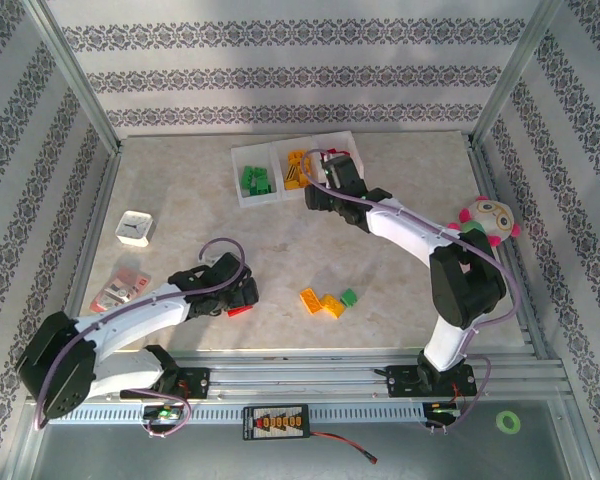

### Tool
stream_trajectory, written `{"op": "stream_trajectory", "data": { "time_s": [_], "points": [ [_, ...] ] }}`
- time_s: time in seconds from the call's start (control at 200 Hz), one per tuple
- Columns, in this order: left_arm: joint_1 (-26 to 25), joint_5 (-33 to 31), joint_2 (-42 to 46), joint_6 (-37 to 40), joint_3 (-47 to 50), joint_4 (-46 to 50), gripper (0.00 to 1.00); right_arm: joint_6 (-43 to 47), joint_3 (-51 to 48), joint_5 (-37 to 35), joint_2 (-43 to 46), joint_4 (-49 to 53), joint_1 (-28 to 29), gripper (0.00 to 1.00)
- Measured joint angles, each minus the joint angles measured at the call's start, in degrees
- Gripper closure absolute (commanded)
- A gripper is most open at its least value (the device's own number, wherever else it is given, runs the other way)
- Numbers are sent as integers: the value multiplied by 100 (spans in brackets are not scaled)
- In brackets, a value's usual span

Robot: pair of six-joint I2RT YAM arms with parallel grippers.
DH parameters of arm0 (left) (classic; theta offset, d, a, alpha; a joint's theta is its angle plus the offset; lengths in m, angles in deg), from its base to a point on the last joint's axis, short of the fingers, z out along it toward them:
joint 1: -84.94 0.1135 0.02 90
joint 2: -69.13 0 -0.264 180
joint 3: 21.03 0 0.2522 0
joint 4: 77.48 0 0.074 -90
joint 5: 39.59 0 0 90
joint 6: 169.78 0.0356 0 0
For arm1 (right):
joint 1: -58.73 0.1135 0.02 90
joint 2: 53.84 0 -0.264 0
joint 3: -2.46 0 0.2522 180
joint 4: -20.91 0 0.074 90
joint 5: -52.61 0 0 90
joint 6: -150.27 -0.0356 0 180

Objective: Sort the legos into containers by color
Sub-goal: Move the lego to the bottom-center of the table.

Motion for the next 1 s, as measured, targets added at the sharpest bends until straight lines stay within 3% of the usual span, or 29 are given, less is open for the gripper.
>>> {"op": "stream_trajectory", "data": {
  "time_s": [0.51,0.874,0.999],
  "points": [
    [-72,616,-903,-254,-247,-57,4,-4,-240,-39,260,-52,-9,26],
    [-337,1556,-1462,389,-756,-1045,4,-26,-566,-42,476,-107,-35,26],
    [-339,1609,-1659,859,-990,-1163,2,-55,-697,-42,706,-105,-90,26]
  ]
}}
